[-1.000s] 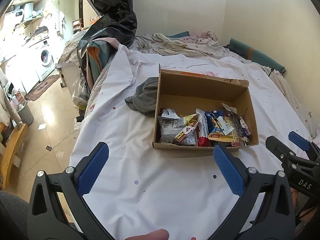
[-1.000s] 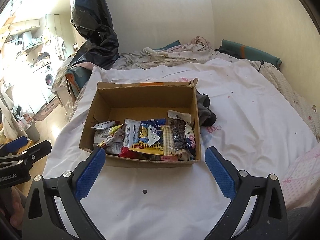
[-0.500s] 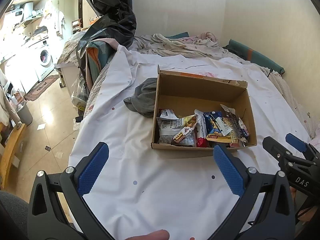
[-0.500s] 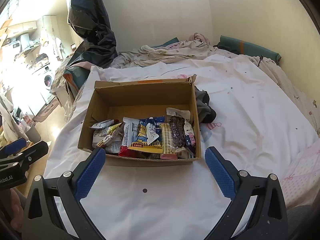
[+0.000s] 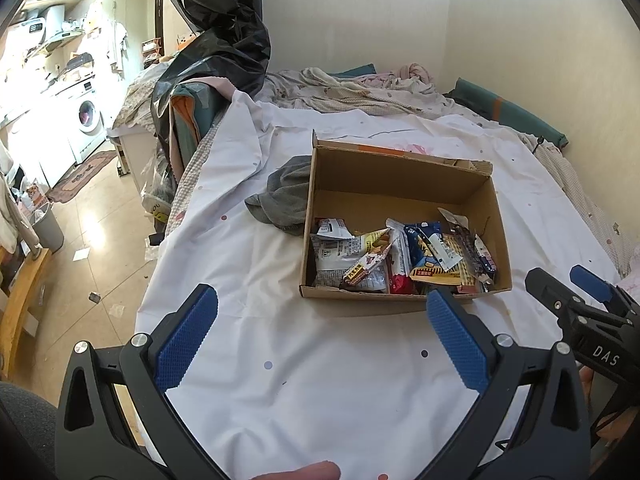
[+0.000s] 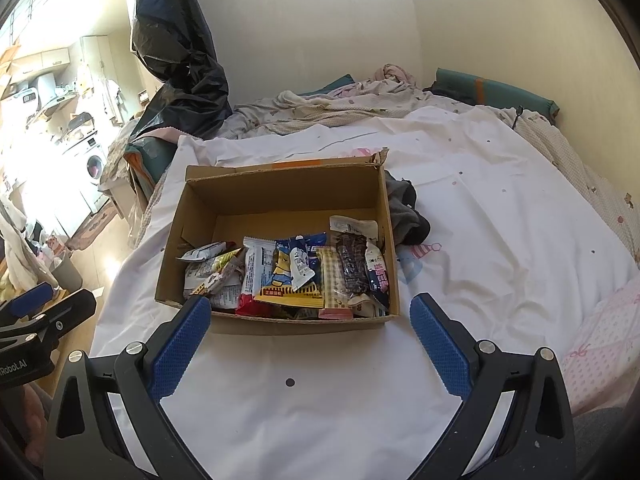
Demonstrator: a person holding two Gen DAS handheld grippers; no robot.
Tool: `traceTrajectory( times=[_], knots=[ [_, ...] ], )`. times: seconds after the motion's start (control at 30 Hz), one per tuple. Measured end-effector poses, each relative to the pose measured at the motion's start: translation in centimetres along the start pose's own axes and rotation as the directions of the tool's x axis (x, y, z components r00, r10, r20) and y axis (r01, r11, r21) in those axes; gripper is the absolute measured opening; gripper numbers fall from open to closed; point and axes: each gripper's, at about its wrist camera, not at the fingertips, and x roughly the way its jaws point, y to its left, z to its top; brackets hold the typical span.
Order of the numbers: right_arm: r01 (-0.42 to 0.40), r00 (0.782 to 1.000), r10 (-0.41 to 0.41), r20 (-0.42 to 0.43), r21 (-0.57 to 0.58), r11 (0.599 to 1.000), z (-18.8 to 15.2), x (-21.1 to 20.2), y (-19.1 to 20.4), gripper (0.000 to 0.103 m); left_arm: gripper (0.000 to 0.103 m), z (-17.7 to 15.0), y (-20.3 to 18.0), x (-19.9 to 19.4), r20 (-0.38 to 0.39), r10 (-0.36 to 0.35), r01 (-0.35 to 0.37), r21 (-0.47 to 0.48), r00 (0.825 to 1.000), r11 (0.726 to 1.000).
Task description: Organize snacks
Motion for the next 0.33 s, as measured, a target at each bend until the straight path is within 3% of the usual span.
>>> traceTrajectory(
  times=[0.33],
  knots=[
    [0.000, 1.000, 0.000, -0.002, -0.002, 1.000, 0.01, 0.06, -0.06, 0.102, 0.103, -0.10, -0.14, 0.08, -0.004, -0.006, 0.006, 0.004, 1.000, 1.000]
  ],
)
